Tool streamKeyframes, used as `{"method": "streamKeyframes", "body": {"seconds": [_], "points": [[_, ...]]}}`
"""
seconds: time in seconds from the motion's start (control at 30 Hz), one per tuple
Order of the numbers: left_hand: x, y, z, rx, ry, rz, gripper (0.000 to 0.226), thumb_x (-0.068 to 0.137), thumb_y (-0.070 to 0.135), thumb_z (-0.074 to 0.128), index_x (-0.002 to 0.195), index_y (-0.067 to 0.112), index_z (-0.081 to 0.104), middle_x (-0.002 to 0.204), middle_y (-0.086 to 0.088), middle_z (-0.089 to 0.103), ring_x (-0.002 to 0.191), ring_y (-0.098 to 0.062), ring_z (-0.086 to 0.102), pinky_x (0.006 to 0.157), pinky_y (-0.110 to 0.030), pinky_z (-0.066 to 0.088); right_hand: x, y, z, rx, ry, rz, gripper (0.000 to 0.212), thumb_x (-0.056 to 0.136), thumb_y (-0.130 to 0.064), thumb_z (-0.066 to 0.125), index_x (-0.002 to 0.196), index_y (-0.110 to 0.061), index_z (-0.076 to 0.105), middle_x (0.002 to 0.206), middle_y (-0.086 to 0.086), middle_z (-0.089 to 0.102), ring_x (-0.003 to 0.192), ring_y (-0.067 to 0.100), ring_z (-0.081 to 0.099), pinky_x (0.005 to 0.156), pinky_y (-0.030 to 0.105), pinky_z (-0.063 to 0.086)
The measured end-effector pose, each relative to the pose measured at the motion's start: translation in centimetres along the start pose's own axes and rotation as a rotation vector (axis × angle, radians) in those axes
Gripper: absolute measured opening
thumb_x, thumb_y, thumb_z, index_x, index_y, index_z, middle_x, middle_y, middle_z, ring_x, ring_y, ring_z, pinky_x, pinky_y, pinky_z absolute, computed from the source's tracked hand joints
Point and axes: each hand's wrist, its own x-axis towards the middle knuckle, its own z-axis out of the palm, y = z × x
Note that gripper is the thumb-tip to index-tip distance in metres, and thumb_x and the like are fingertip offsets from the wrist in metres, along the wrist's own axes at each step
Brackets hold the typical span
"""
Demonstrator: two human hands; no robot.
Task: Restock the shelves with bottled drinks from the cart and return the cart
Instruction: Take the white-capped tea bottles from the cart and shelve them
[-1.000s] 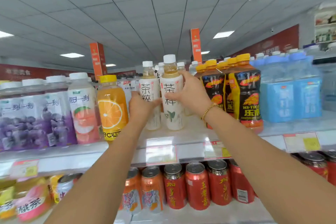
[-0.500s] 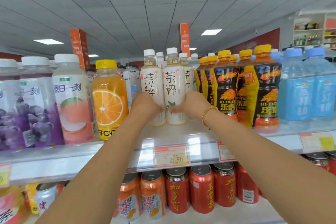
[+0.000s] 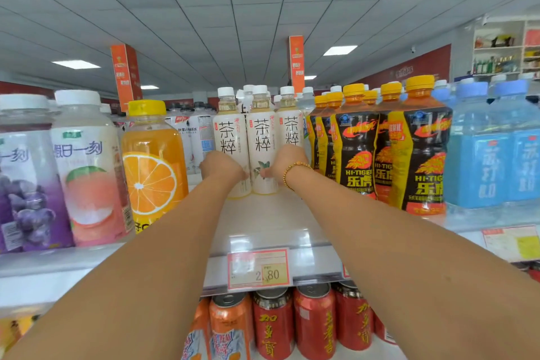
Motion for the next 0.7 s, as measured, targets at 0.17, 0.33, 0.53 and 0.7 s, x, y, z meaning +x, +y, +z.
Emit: {"method": "streamKeyframes", "body": {"seconds": [0.17,0.33,0.53,0.7], "points": [[1.8,-0.4,0.8,0.008,0.002,-0.002,0.057,0.072,0.034,0.079,0.111,0.002,0.054,0.110,-0.014,0.063,0.102,-0.032,0.063,0.077,-0.034,0.052,2.0,-0.6,0.6,0.008,0.038,0.023,0.046,0.076,-0.030,0.076,0.111,-0.005,0.059,0.112,0.008,0.062,0.104,0.023,0.061,0.067,0.026,0.044],[3.0,-0.8,1.8,-0.019,0.044,-0.013,0.072,0.066,0.039,0.082,0.116,-0.004,0.055,0.111,-0.017,0.064,0.102,-0.032,0.063,0.071,-0.032,0.049,3.5,-0.3,2.1,0.034,0.075,0.029,0.034,0.086,-0.024,0.066,0.113,-0.005,0.060,0.114,0.010,0.063,0.105,0.026,0.060,0.068,0.027,0.041],[4.1,-0.9,2.5,-0.143,0.064,-0.072,0.074,0.064,0.031,0.085,0.119,-0.002,0.049,0.118,-0.015,0.060,0.107,-0.031,0.061,0.081,-0.035,0.050,4.4,0.1,3.2,0.040,0.076,0.021,0.032,0.090,-0.028,0.060,0.111,-0.004,0.061,0.113,0.013,0.062,0.106,0.029,0.058,0.071,0.029,0.042],[4.1,-0.7,2.9,-0.152,0.086,-0.079,0.076,0.070,0.025,0.082,0.127,-0.002,0.041,0.128,-0.016,0.052,0.117,-0.031,0.053,0.089,-0.038,0.046,4.2,0.2,3.2,0.023,0.081,0.003,0.026,0.090,-0.021,0.059,0.110,-0.004,0.062,0.111,0.012,0.063,0.102,0.027,0.060,0.069,0.027,0.042]]}}
